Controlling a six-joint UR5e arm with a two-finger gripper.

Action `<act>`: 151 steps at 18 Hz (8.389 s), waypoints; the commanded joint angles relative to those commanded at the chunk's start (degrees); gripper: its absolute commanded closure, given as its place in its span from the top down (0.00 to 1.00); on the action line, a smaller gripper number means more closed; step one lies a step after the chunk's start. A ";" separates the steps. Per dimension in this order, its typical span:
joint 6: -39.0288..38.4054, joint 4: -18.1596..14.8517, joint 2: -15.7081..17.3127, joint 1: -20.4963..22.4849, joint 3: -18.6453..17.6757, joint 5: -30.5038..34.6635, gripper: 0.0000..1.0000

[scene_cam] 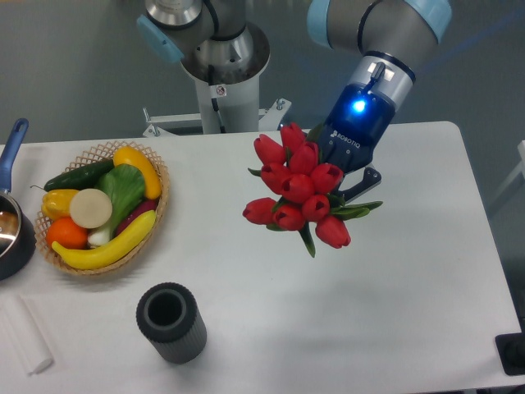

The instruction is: Insert the flowers into the vase

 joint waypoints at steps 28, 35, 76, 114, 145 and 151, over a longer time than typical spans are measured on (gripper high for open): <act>0.09 0.88 -0.97 -1.05 1.85 -2.55 0.23; 0.26 3.69 -2.72 -1.49 1.32 -11.94 0.23; -0.09 3.52 -15.29 -16.35 11.43 -28.92 0.22; 5.10 3.78 -22.76 -18.81 6.59 -25.06 0.22; 5.71 4.66 -25.93 -19.34 6.59 -19.69 0.43; 5.71 4.66 -25.75 -19.34 6.50 -19.69 0.52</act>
